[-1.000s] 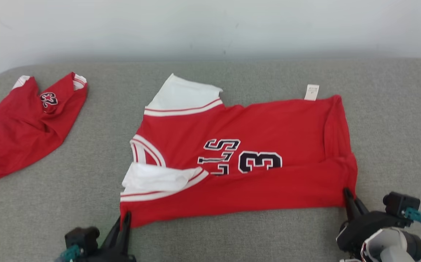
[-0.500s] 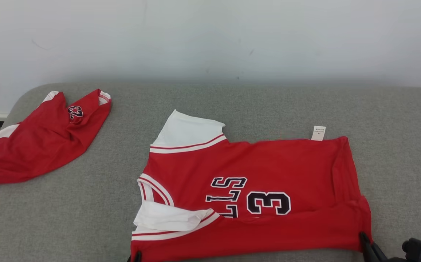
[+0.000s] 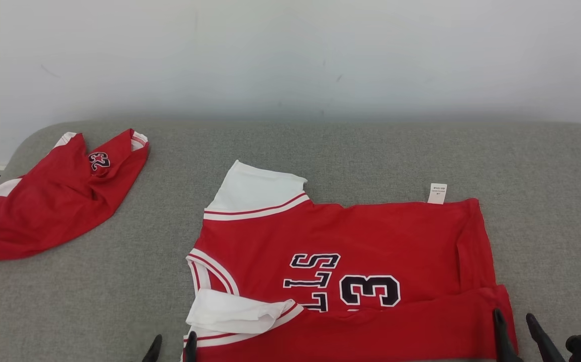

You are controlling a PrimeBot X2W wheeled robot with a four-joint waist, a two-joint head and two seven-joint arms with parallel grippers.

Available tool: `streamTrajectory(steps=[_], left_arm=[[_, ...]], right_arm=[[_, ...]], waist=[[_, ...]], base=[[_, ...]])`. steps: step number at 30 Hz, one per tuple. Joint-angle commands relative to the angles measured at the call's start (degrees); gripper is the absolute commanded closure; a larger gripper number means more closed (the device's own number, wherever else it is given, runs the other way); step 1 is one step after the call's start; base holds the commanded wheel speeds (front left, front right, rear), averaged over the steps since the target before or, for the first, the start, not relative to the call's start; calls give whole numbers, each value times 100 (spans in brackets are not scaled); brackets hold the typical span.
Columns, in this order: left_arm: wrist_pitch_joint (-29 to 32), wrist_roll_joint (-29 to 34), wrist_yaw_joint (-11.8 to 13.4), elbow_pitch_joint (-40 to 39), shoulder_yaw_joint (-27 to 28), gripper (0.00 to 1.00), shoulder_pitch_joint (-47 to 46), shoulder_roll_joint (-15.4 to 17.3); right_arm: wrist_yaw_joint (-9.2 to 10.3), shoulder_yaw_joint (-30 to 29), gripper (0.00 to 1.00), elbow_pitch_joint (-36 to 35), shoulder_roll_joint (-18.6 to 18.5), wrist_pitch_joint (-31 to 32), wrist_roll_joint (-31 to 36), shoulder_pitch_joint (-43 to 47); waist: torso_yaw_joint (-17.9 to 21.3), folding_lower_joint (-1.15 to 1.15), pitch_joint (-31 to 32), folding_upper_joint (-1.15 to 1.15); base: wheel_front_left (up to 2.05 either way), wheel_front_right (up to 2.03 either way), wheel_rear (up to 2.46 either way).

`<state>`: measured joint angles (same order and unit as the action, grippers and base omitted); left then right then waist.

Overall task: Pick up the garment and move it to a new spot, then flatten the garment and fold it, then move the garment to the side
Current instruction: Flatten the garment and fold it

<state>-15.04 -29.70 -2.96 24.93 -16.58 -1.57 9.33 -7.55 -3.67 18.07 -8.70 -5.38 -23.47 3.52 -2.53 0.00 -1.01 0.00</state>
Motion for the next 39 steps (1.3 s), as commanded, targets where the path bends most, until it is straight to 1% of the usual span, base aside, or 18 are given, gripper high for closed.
streamTrajectory(steps=[1,8,15,18,22,24,30,39], left_arm=[[-18,87,21,-53,54,0,59,-6],[-18,541,134,-852,698,0,124,6],[-18,1080,156,-1444,1207,0,83,44],[-18,1293,140,-1603,1275,0,96,53],[-18,1447,1,-1706,1374,0,86,96],[-18,1514,-25,-1790,1416,0,124,92],[-19,1508,-102,-1969,1588,0,253,116],[-19,1543,-186,-1893,1722,0,411,55]], right_arm=[[11,7,0,-58,-26,-84,88,-39],[11,0,0,-419,195,-469,35,-201],[11,110,0,-750,276,-710,245,-283],[11,170,0,-871,277,-802,357,-321],[11,230,0,-1008,302,-890,525,-310],[11,248,0,-1062,311,-924,595,-306],[11,343,0,-1169,344,-955,820,-199],[11,423,0,-1177,308,-977,836,-56]], waist=[[4,0,7,0],[40,0,85,0],[69,0,132,0],[92,0,140,0],[130,0,142,0],[150,0,148,0],[196,0,160,0],[231,0,153,0]], base=[[0,0,0],[0,0,0],[0,0,0],[0,0,0],[0,0,0],[0,0,0],[0,0,0],[0,0,0]])
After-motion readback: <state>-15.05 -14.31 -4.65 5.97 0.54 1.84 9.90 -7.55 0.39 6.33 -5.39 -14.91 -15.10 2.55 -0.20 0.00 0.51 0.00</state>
